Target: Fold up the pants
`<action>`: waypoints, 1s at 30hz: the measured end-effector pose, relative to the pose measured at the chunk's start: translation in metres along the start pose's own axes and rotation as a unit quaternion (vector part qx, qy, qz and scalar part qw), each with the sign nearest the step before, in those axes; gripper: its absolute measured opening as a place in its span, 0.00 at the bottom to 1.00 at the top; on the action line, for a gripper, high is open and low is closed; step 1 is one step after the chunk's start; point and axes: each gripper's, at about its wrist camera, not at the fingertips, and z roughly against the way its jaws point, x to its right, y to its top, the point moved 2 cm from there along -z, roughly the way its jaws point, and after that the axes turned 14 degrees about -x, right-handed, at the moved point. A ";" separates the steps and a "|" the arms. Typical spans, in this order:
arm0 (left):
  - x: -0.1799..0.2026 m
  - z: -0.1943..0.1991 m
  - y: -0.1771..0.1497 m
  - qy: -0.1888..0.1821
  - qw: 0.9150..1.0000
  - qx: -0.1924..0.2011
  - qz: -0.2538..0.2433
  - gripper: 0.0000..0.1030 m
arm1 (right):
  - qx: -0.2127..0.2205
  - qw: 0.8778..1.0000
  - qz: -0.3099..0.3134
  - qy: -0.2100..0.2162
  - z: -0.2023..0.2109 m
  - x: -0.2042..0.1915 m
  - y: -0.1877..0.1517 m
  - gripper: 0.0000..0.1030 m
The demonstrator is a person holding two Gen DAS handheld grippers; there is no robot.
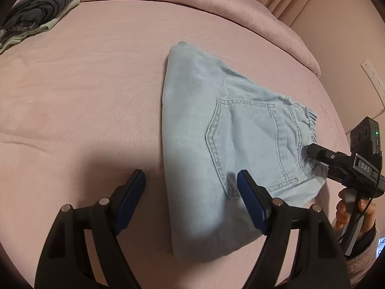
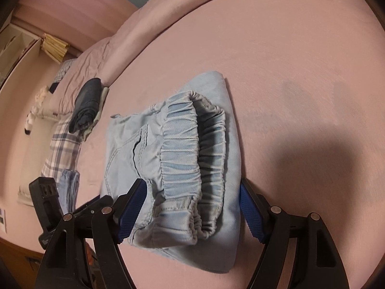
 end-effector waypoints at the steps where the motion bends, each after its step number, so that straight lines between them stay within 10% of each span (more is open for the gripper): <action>1: 0.000 0.000 0.000 -0.001 1.000 0.000 0.000 0.77 | 0.000 1.000 0.001 0.000 -0.001 -0.001 0.001 0.75; 30: 0.020 -0.014 0.026 -0.007 1.000 -0.010 -0.022 0.79 | -0.008 1.000 0.019 0.001 -0.006 -0.004 0.014 0.79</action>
